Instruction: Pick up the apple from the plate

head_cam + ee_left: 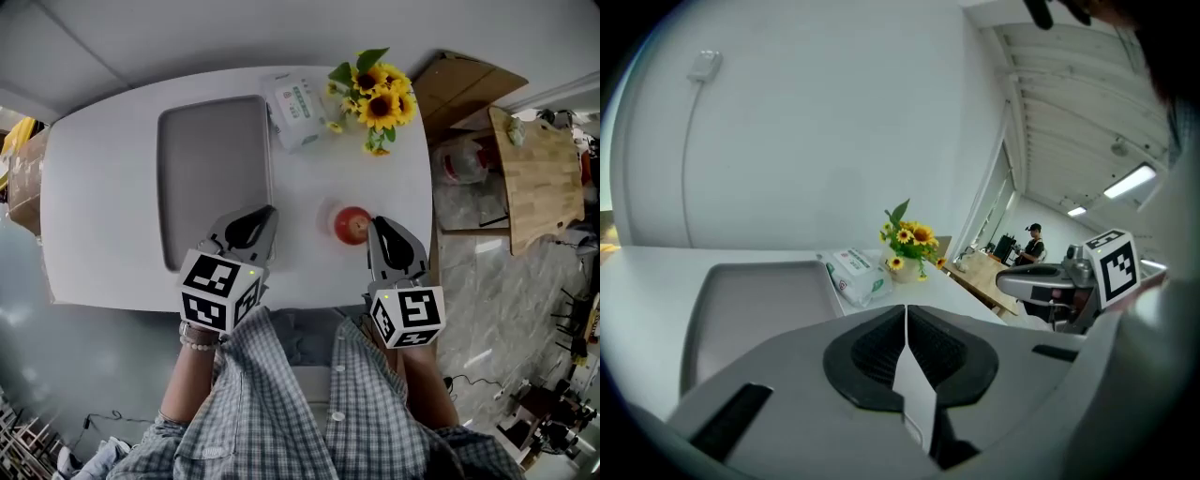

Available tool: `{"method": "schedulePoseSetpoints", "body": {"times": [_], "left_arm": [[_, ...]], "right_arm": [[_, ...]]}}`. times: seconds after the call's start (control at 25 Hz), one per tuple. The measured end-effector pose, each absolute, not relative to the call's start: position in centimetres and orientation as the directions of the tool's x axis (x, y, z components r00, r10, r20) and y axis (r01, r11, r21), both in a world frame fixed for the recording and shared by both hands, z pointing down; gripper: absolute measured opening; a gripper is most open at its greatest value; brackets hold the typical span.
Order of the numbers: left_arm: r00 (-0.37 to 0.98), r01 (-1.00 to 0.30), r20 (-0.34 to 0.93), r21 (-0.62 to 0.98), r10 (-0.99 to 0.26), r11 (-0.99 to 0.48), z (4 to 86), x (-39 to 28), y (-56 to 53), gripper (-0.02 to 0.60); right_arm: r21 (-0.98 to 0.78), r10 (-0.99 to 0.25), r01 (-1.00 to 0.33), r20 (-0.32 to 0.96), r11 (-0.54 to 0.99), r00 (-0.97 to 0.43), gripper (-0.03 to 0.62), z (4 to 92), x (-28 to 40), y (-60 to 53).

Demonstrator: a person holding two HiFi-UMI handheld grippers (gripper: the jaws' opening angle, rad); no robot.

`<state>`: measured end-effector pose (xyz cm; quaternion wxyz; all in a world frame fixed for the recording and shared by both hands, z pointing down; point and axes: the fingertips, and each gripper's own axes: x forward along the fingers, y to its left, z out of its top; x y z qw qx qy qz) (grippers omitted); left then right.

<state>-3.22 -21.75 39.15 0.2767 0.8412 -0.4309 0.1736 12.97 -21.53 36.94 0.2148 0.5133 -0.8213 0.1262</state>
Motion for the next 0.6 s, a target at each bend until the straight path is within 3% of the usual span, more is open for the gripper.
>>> {"method": "schedulePoseSetpoints", "body": {"times": [0.32, 0.6], "left_arm": [[0.53, -0.844, 0.416, 0.179, -0.739, -0.505, 32.9, -7.0, -22.1, 0.011], [0.551, -0.834, 0.287, 0.228, -0.783, -0.503, 28.4, -9.0, -21.7, 0.011]], "right_arm": [[0.038, -0.816, -0.849, 0.302, 0.527, -0.493, 0.035, 29.9, 8.0, -22.2], [0.075, -0.803, -0.811, 0.22, 0.581, -0.554, 0.033, 26.5, 4.6, -22.6]]}}
